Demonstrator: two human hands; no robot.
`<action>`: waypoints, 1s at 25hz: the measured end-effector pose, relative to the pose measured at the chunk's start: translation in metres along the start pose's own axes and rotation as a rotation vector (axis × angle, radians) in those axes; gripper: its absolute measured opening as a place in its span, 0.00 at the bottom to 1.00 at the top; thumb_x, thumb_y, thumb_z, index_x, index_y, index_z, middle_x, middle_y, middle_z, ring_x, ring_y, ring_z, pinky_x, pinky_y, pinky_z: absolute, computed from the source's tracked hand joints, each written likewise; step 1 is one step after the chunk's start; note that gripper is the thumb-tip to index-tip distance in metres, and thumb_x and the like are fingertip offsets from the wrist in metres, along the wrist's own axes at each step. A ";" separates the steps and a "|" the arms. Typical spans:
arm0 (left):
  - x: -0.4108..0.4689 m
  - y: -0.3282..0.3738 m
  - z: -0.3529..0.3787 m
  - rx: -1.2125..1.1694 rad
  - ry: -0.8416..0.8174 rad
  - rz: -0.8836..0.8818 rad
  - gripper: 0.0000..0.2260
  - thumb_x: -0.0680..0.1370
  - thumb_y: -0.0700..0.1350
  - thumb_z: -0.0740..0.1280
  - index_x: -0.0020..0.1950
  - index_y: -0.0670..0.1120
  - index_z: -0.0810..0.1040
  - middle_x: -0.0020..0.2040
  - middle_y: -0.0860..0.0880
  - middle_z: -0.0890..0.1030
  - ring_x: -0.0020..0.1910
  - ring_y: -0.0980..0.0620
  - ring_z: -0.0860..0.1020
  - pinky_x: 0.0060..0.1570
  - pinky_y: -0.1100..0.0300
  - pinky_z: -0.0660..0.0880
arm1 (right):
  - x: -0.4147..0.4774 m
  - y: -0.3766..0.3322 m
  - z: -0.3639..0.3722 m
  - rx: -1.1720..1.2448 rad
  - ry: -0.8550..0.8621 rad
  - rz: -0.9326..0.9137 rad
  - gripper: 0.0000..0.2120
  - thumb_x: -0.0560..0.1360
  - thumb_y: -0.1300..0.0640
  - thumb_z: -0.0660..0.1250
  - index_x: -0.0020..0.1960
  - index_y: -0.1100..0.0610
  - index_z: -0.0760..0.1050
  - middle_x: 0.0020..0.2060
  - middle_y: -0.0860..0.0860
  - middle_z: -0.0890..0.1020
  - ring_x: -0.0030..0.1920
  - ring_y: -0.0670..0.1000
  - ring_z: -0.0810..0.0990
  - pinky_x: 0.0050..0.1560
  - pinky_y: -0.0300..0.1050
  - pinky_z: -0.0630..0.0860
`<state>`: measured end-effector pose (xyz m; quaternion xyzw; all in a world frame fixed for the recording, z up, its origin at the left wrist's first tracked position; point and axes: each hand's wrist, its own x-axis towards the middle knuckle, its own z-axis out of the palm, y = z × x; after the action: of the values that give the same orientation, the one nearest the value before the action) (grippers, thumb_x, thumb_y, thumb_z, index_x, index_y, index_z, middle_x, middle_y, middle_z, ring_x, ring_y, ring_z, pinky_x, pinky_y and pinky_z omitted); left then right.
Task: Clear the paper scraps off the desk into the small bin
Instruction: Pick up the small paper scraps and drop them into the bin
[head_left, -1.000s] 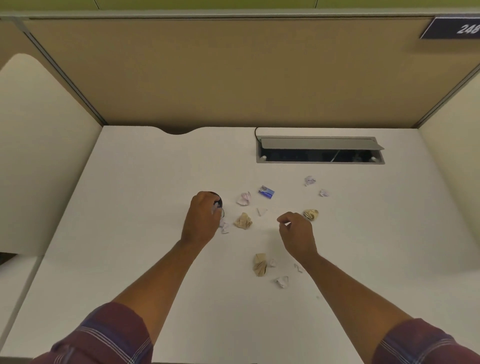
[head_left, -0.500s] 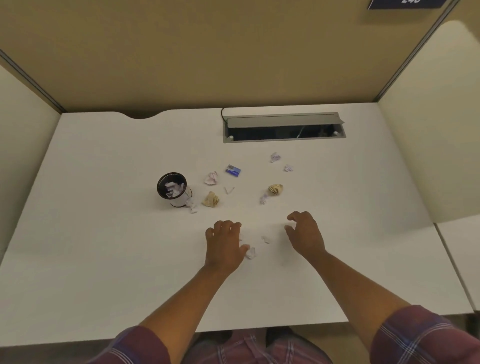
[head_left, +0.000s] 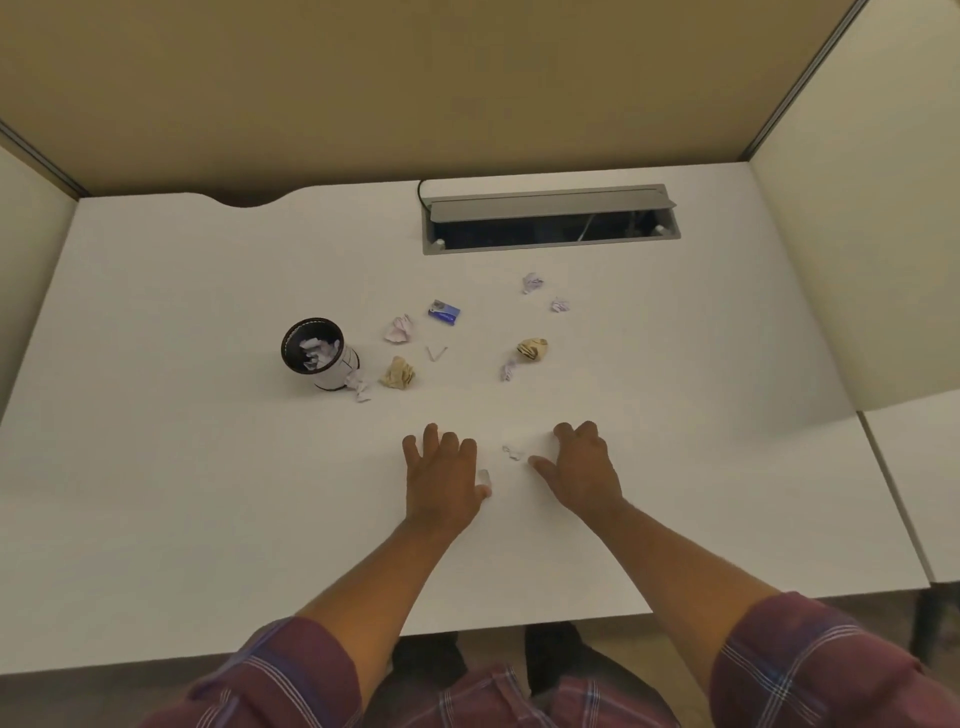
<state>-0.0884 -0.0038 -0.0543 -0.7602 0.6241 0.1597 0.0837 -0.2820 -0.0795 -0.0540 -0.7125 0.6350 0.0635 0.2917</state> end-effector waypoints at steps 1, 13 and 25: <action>-0.001 0.000 0.002 -0.002 0.001 0.004 0.18 0.70 0.60 0.71 0.54 0.51 0.79 0.53 0.50 0.82 0.69 0.41 0.69 0.65 0.41 0.59 | 0.000 -0.007 0.003 -0.007 -0.015 -0.018 0.25 0.76 0.41 0.67 0.65 0.56 0.68 0.58 0.56 0.69 0.60 0.59 0.72 0.51 0.55 0.79; 0.001 -0.010 0.018 -0.062 0.041 0.061 0.12 0.78 0.38 0.65 0.54 0.51 0.84 0.47 0.53 0.82 0.64 0.45 0.72 0.60 0.46 0.60 | 0.006 -0.047 0.026 -0.169 -0.038 -0.220 0.12 0.79 0.65 0.59 0.59 0.58 0.77 0.54 0.56 0.73 0.53 0.57 0.75 0.46 0.51 0.78; -0.002 -0.054 -0.004 -0.744 0.345 -0.135 0.05 0.78 0.40 0.71 0.51 0.48 0.86 0.48 0.52 0.85 0.49 0.54 0.80 0.53 0.58 0.77 | 0.016 -0.070 0.002 0.417 0.053 -0.103 0.07 0.72 0.65 0.70 0.41 0.56 0.85 0.33 0.44 0.83 0.36 0.46 0.80 0.40 0.36 0.72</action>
<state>-0.0355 0.0081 -0.0537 -0.7936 0.4773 0.2386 -0.2924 -0.2123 -0.0911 -0.0398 -0.6696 0.6046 -0.1031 0.4189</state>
